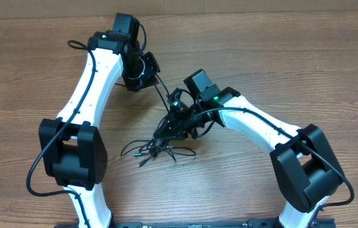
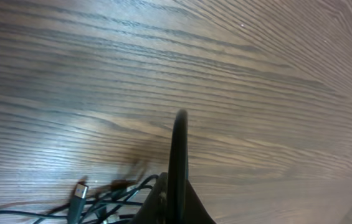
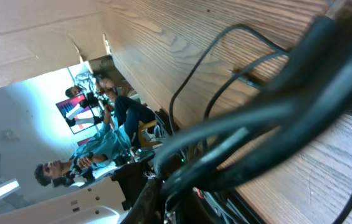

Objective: Untangle cables

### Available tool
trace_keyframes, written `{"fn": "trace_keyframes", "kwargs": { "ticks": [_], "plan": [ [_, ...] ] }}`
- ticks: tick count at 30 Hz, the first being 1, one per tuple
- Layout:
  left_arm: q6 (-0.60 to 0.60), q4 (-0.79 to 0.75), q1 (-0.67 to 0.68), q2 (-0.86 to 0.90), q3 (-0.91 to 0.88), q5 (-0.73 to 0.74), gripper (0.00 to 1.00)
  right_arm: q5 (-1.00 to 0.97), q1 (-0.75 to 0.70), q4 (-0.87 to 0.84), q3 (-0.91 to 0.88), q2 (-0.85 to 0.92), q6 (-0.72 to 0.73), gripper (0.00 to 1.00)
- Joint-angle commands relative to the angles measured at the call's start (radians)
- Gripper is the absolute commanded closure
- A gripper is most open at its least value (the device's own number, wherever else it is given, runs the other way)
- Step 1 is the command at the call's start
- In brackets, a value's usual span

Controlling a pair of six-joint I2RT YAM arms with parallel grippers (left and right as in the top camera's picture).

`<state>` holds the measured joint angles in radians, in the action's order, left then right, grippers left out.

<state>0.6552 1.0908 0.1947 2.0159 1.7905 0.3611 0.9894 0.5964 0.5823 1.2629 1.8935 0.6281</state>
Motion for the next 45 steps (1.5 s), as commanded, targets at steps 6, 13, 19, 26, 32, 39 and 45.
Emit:
{"fn": "trace_keyframes", "kwargs": {
  "ticks": [6, 13, 19, 26, 32, 39, 45],
  "plan": [
    [-0.217, 0.065, 0.0, 0.008, 0.012, -0.245, 0.96, -0.008, -0.061, 0.16, 0.01, -0.028, -0.179, 0.96],
    [-0.281, 0.104, -0.008, 0.008, 0.012, -0.365, 0.96, 0.139, -0.185, 0.319, 0.01, -0.028, -0.438, 0.96],
    [-0.323, 0.164, -0.019, 0.008, 0.012, -0.362, 0.58, 0.083, -0.249, 0.406, 0.01, -0.028, -0.507, 0.96],
    [-0.652, 0.3, -0.055, 0.008, 0.012, 0.028, 0.15, 0.051, -0.26, 0.411, 0.01, -0.028, -0.505, 0.96],
    [-1.159, 0.455, -0.042, 0.008, 0.011, 0.433, 0.28, 0.051, -0.26, 0.408, 0.01, -0.028, -0.494, 0.96],
    [-1.238, 0.46, 0.032, 0.008, -0.03, 0.437, 0.37, 0.051, -0.261, 0.405, 0.01, -0.028, -0.444, 0.96],
    [-1.314, 0.453, 0.102, 0.008, -0.137, 0.409, 0.44, 0.051, -0.268, 0.387, 0.01, -0.028, -0.418, 0.96]
  ]
}}
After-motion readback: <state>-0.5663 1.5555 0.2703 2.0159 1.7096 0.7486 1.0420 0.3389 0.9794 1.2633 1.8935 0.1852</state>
